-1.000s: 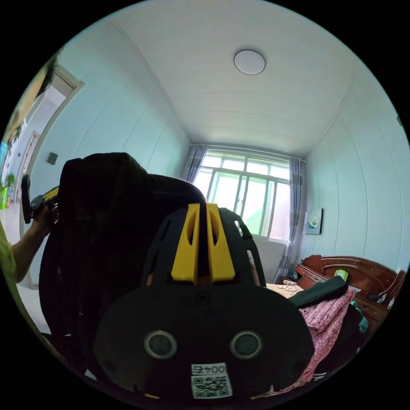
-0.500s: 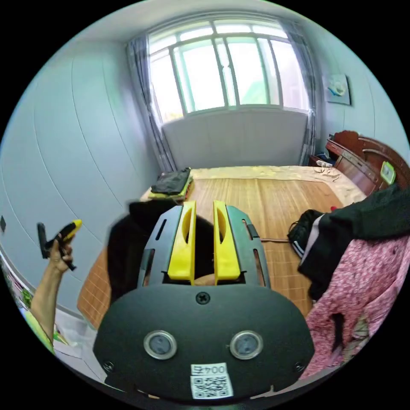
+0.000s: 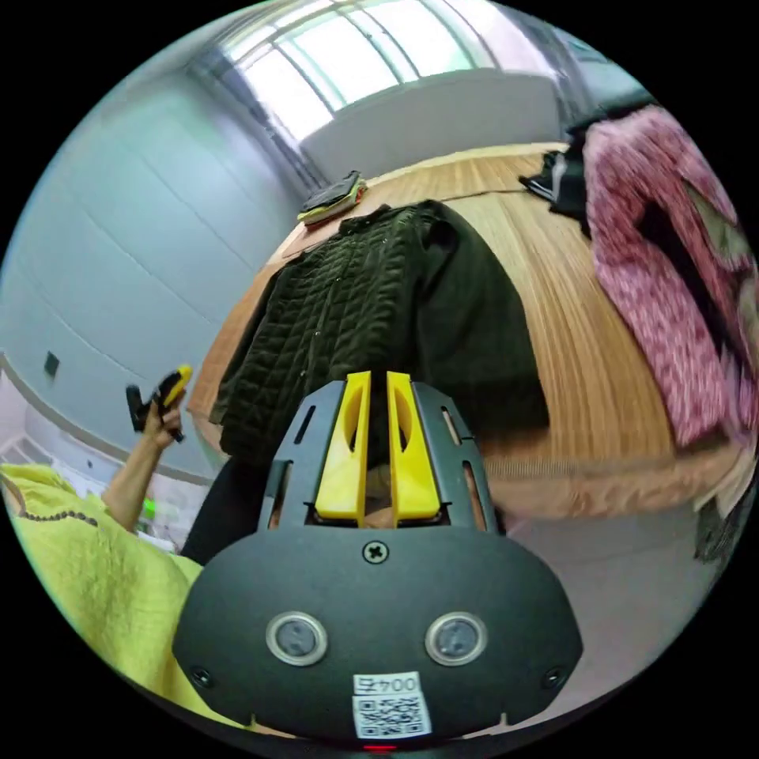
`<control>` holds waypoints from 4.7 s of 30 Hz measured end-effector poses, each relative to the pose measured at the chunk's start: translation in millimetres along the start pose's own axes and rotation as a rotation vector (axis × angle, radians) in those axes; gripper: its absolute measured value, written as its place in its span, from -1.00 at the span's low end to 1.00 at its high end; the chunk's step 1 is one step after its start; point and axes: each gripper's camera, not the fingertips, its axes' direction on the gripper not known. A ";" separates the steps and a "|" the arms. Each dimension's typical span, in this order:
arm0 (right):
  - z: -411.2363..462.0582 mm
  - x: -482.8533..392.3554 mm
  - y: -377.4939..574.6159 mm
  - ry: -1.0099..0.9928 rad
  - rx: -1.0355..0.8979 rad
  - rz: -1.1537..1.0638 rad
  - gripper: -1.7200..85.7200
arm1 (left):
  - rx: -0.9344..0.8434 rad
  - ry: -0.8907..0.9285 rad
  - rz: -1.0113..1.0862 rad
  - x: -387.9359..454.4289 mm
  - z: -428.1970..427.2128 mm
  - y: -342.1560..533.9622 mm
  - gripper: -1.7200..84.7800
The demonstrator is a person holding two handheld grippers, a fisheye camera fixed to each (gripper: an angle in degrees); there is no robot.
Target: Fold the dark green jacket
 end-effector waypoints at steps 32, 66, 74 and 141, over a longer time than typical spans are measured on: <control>166.0 -164.9 -45.6 0.595 -0.237 -0.513 -0.97 | -0.237 -0.497 0.661 252.3 245.1 -50.6 -0.95; 84.7 4.1 -53.7 -0.037 -0.099 0.303 -0.70 | -0.189 -0.192 0.595 213.7 185.4 -124.6 -0.72; 95.1 -8.3 -66.4 0.002 -0.171 0.350 -0.71 | -0.345 -0.167 0.446 187.6 210.1 -137.8 -0.66; 124.1 -197.7 -108.6 -0.176 -0.422 -0.102 -0.84 | -0.486 -0.118 0.073 226.3 173.0 -58.7 -0.90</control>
